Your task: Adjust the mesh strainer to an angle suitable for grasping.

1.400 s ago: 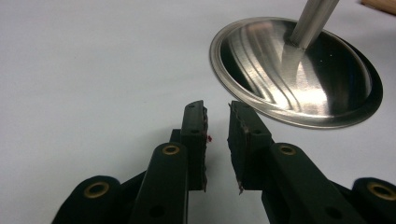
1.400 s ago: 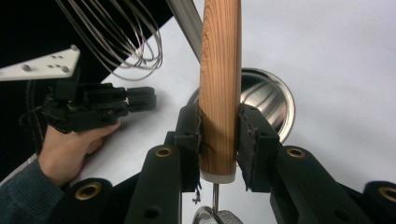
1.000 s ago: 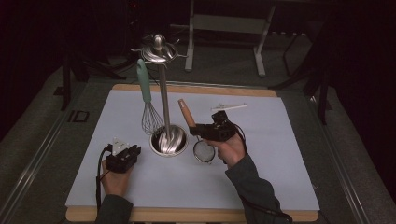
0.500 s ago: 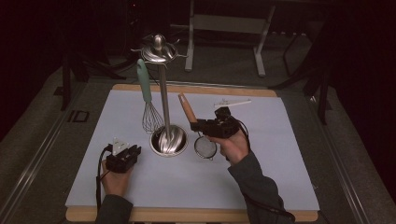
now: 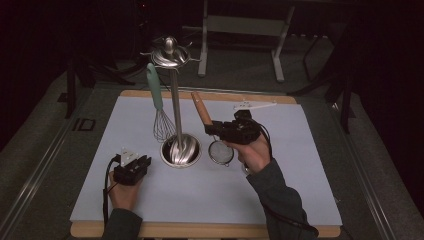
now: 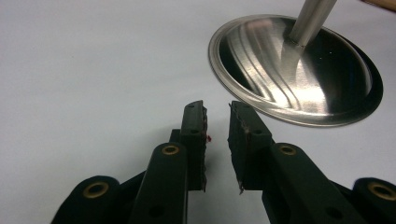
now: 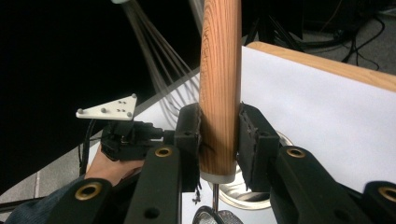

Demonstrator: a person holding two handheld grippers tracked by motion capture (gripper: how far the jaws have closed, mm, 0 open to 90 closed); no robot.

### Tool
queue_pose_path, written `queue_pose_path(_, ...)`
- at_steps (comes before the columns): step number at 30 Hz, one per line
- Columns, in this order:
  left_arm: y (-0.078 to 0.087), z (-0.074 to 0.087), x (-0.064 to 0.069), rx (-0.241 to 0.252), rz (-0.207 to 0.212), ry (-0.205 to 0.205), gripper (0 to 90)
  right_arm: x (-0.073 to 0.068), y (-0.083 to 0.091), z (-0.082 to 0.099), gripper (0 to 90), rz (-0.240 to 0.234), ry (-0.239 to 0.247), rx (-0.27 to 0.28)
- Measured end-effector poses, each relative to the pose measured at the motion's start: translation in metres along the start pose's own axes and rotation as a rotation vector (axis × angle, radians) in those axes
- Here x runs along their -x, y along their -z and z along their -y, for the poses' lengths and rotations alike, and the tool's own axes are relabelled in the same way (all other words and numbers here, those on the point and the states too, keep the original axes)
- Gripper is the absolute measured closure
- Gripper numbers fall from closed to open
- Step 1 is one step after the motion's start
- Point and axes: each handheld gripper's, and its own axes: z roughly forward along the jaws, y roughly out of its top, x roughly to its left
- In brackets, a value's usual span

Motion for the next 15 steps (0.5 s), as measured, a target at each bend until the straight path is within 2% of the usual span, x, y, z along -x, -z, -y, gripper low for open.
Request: queue_pose_path(15, 0.0, 0.0, 0.0, -0.004, 0.001, -0.001, 76.4, -0.005, 0.01, -0.012, 71.7, -0.021, 0.041, 0.03)
